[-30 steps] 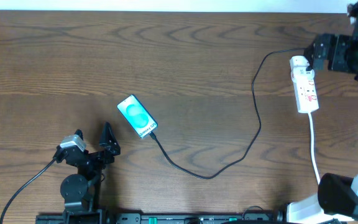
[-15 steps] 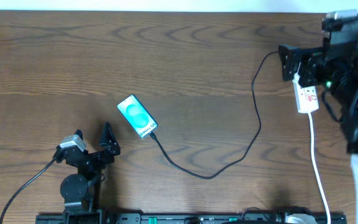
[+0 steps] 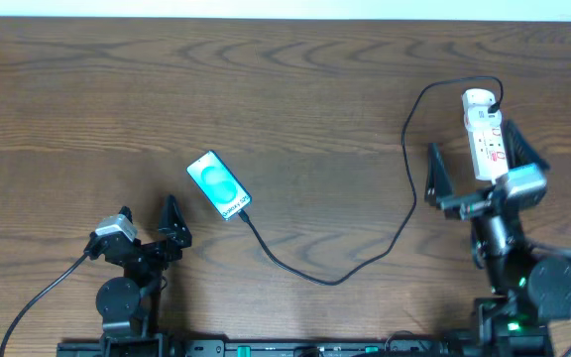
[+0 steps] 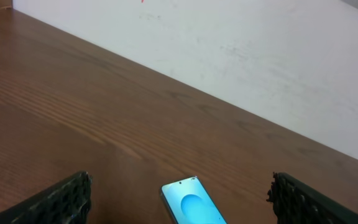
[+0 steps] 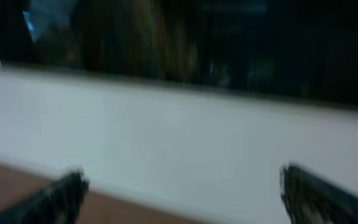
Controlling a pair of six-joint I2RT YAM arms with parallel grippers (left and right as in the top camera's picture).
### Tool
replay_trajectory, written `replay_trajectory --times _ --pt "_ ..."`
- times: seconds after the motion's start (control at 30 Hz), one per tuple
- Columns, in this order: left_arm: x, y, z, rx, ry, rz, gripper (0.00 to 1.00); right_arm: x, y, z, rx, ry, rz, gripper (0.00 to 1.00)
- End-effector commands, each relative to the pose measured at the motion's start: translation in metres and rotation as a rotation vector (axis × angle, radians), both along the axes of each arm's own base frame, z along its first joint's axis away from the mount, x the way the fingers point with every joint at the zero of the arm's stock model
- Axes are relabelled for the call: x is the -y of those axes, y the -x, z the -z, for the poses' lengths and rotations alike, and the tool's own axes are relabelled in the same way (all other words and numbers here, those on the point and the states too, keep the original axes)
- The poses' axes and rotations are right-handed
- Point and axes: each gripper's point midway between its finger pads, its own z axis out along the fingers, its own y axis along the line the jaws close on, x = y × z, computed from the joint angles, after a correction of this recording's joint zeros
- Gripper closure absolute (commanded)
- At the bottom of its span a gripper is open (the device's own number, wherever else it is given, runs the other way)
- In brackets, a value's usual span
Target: Plug charger to phone and switch on socket
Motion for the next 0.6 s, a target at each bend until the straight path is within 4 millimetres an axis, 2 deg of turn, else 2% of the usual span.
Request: replay_trajectory --times 0.0,0.2,0.3,0.57 --pt "0.001 0.001 0.015 -0.047 -0.013 0.012 0.08 -0.002 0.020 0.038 0.065 -0.010 -0.012 0.01" --pt "0.001 0.001 0.015 -0.047 -0.013 0.012 0.08 0.001 0.036 0.077 0.082 -0.016 0.002 0.01" --pt "0.001 0.001 0.015 -0.047 -0.013 0.012 0.08 0.004 0.040 0.089 0.089 -0.022 0.016 0.01" --pt "0.001 0.001 0.015 -0.047 -0.013 0.012 0.08 0.009 0.034 0.132 -0.093 -0.033 0.055 0.01"
